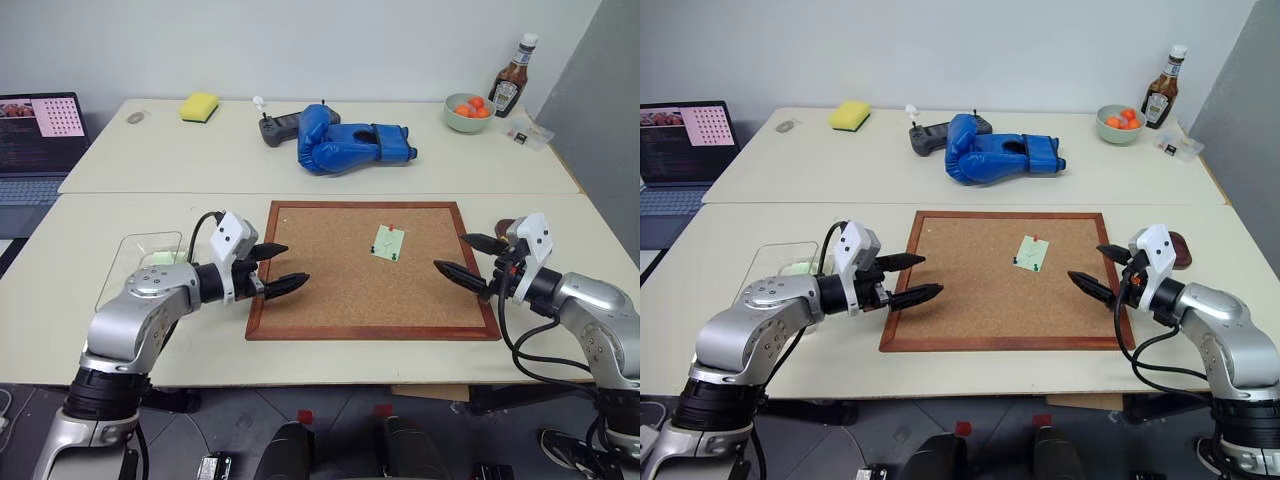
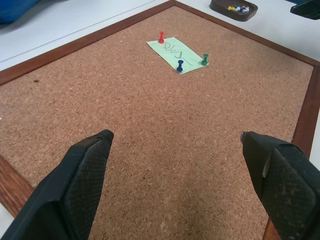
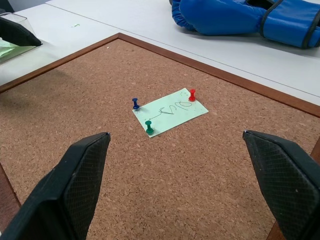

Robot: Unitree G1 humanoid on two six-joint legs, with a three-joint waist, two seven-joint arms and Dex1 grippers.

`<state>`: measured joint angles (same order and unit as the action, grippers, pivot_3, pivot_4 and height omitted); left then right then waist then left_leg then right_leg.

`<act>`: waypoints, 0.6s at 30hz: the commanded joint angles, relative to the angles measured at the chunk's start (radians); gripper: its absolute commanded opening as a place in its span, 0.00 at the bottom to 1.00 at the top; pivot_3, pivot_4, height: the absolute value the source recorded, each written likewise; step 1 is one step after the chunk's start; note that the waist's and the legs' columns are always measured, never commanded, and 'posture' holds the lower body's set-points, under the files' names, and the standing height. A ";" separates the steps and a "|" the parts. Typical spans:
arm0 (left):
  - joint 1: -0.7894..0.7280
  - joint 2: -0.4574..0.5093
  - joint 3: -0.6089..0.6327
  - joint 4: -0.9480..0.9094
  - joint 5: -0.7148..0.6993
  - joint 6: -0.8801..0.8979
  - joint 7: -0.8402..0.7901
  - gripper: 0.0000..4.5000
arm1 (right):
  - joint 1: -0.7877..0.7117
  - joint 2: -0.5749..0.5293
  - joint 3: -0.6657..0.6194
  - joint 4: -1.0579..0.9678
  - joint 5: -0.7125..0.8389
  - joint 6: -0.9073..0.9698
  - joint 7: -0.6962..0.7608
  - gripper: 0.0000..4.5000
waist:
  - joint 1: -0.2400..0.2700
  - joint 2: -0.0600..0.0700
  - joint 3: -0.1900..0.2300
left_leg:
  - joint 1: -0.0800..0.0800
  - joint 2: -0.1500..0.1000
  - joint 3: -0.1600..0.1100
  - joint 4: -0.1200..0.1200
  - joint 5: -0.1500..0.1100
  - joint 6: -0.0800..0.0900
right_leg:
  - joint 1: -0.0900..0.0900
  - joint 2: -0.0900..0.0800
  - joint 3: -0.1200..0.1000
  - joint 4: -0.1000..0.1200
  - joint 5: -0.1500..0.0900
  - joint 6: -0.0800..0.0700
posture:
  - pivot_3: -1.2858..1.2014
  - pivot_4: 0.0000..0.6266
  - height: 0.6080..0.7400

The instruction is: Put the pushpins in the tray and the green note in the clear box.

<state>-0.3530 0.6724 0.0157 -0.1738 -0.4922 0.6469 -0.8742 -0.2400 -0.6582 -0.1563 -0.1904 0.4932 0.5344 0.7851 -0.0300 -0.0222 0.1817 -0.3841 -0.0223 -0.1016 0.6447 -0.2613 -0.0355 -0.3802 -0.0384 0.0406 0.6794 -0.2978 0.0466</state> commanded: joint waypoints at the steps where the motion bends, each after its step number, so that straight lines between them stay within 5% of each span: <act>1: -0.022 -0.008 0.019 -0.025 -0.016 -0.009 -0.001 0.96 | -0.017 0.004 -0.020 -0.021 0.006 -0.014 -0.010 1.00 | 0.000 0.000 0.000 | 0.000 0.000 0.000 0.000 0.000 0.000 | 0.000 0.000 0.000 0.000 0.000 0.000 | 0.52 0.24 1.00; 18: -0.075 -0.011 -0.003 0.024 -0.020 -0.011 -0.060 0.96 | 0.008 0.015 -0.025 -0.063 0.020 -0.004 -0.038 1.00 | -0.001 0.000 0.000 | 0.000 0.000 0.000 0.000 0.000 0.000 | 0.000 0.000 0.000 0.000 0.000 0.000 | 0.52 0.24 1.00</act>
<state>-0.4102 0.6584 0.0062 -0.1391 -0.5049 0.6468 -0.9250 -0.2278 -0.6455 -0.1566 -0.2136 0.4944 0.5345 0.7541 -0.0306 -0.0222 0.1818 -0.3841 -0.0223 -0.1016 0.6448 -0.2613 -0.0356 -0.3803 -0.0382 0.0405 0.6796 -0.2977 0.0467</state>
